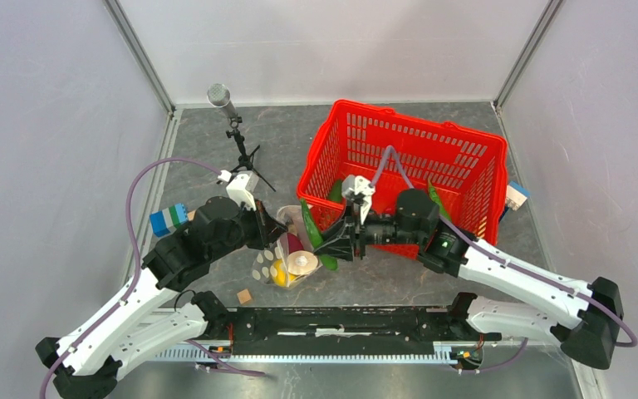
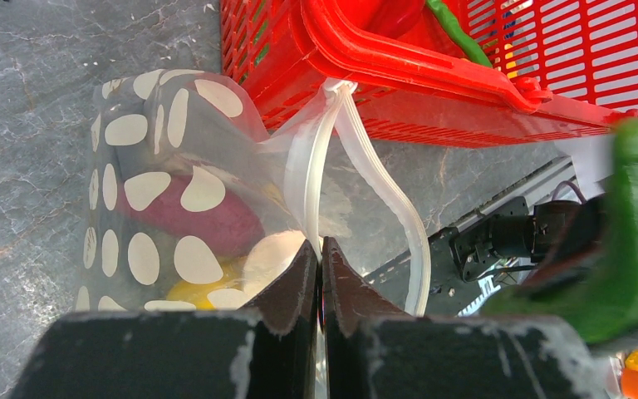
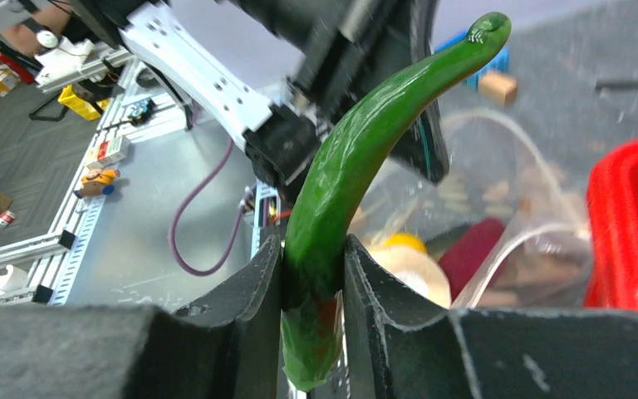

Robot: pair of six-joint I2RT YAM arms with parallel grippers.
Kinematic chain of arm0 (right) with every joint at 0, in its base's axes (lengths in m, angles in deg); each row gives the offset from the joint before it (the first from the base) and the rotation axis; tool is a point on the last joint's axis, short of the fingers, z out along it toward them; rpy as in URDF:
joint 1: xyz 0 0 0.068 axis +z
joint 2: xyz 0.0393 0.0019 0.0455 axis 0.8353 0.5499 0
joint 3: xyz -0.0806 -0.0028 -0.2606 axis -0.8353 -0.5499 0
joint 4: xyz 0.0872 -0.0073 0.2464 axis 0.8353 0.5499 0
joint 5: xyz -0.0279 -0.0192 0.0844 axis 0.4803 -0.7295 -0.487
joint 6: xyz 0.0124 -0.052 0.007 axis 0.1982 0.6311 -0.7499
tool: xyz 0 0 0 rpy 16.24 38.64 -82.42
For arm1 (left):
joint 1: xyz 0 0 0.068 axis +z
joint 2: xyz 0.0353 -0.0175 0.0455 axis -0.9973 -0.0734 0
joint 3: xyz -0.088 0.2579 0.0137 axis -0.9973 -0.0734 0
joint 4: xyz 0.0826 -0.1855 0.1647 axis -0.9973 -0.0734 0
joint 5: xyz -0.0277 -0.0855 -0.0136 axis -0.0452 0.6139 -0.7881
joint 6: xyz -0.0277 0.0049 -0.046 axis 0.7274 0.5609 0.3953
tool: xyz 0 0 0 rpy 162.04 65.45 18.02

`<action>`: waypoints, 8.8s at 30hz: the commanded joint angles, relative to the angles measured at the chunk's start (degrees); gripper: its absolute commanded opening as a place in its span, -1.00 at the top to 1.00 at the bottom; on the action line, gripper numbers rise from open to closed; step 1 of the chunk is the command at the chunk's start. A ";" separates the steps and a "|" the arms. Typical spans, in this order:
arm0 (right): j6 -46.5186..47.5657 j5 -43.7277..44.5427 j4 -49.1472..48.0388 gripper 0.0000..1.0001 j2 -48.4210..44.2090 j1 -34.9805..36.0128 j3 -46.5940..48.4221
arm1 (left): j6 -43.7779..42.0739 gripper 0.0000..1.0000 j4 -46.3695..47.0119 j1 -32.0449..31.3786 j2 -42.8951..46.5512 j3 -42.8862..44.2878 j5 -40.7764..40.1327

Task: Place the food in the zip-top bag and seal the zipper
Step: Place the fake vegetable in the zipper food storage bag, then pick up the fake vegetable from the bin, then place the fake vegetable in the zipper food storage bag, then pick up the fake vegetable from the bin.

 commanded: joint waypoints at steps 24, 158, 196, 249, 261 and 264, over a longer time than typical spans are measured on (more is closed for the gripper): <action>-4.30 19.43 27.87 0.58 23.01 7.53 19.67 | -12.97 0.93 0.76 -0.03 3.25 -1.80 22.37; 4.18 19.78 -26.72 0.56 -4.48 -7.96 -0.95 | -0.57 0.86 1.35 -0.03 4.85 -0.85 0.52; 18.45 28.17 -4.41 0.18 18.66 12.02 6.49 | 0.20 0.86 0.30 -0.03 9.47 -0.94 -4.05; 19.22 28.75 4.69 0.11 10.81 10.61 11.66 | -1.55 0.84 0.33 -0.03 8.83 -0.32 -2.78; 12.70 62.06 45.29 -0.39 4.11 -11.24 25.30 | -1.15 0.84 2.25 -0.02 9.39 -2.53 -1.48; 12.03 59.66 53.18 -0.46 8.27 -18.57 26.76 | -0.43 0.85 2.89 -0.03 10.15 -3.61 -0.98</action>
